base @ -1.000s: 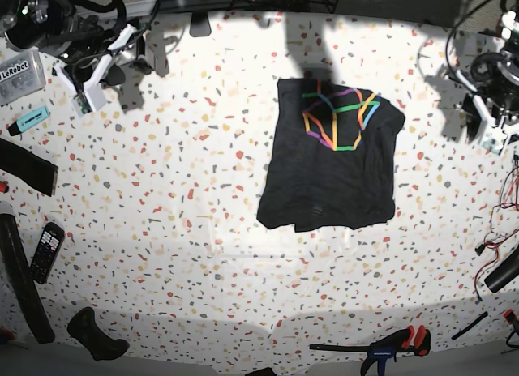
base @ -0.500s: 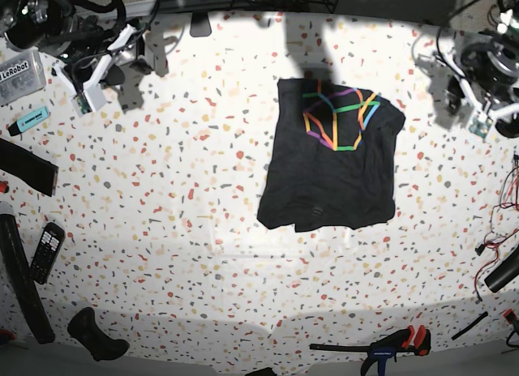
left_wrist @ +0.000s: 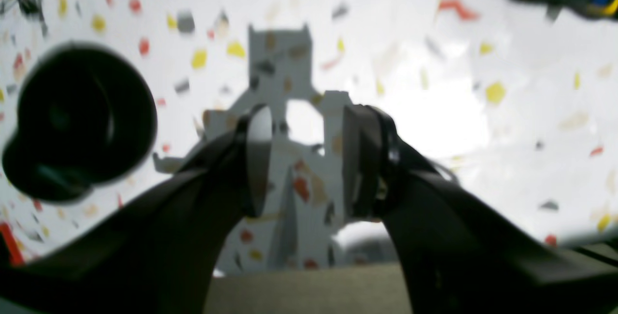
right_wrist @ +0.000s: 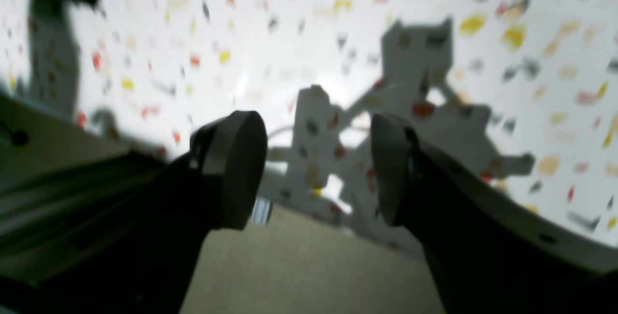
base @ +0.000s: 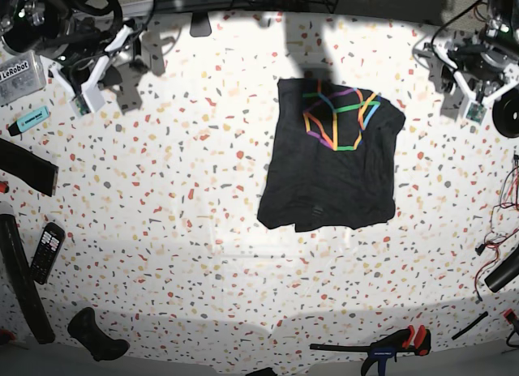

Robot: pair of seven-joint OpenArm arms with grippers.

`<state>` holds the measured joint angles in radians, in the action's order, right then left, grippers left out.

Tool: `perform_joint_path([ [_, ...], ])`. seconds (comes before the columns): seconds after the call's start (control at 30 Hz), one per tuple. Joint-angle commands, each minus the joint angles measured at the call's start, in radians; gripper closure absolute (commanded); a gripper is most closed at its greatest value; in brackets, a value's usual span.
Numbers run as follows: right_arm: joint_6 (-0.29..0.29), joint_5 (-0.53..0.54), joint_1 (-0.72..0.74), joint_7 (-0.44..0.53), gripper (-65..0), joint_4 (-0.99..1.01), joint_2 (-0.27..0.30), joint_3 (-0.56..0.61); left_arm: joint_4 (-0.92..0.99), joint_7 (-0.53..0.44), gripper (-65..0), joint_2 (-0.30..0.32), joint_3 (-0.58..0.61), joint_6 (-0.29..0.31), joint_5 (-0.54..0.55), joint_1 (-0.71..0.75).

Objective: Fold the T-shirt properly

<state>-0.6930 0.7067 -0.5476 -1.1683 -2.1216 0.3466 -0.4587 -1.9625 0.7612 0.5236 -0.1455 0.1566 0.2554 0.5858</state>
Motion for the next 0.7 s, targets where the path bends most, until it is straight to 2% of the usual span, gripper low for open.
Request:
perform_joint_path([
  [0.0,-0.005,0.012,-0.028,0.011,-37.0,-0.018,0.011,-0.013,-0.021,-0.024,-23.2,0.014,-0.019,0.001,-0.005,0.038],
  [0.13,-0.005,0.012,-0.137,0.011,-37.0,-0.018,0.011,-0.029,-0.045,-0.048,-23.2,0.014,-0.096,0.001,-0.041,0.148],
  [0.23,-0.005,0.011,-0.209,0.011,-37.0,-0.018,0.011,-0.033,-0.050,-0.040,-23.2,0.013,-0.179,0.006,-0.006,0.210],
  [0.3,-0.005,0.011,-0.257,0.011,-37.0,-0.018,0.011,-0.033,-0.050,-0.037,-23.2,0.010,-0.231,0.055,0.043,0.254],
  [0.43,-0.005,0.008,-0.349,0.011,-37.0,-0.017,0.011,-0.033,-0.050,-0.036,-21.7,-0.010,-0.294,0.228,0.154,0.336],
  [0.5,-0.005,0.008,-0.391,0.013,-37.0,-0.016,0.011,-0.033,-0.048,-0.026,-21.6,-0.014,-0.297,0.292,0.212,0.374],
  [0.57,-0.005,0.000,-0.427,0.013,-37.0,-0.013,0.011,-0.033,-0.046,-0.027,-21.6,-0.014,-0.297,0.324,0.236,0.411],
  [0.67,-0.005,-0.004,-0.475,0.047,-37.0,0.005,0.011,-0.033,-0.043,-0.032,-21.6,-0.014,-0.297,0.324,0.236,0.457],
])
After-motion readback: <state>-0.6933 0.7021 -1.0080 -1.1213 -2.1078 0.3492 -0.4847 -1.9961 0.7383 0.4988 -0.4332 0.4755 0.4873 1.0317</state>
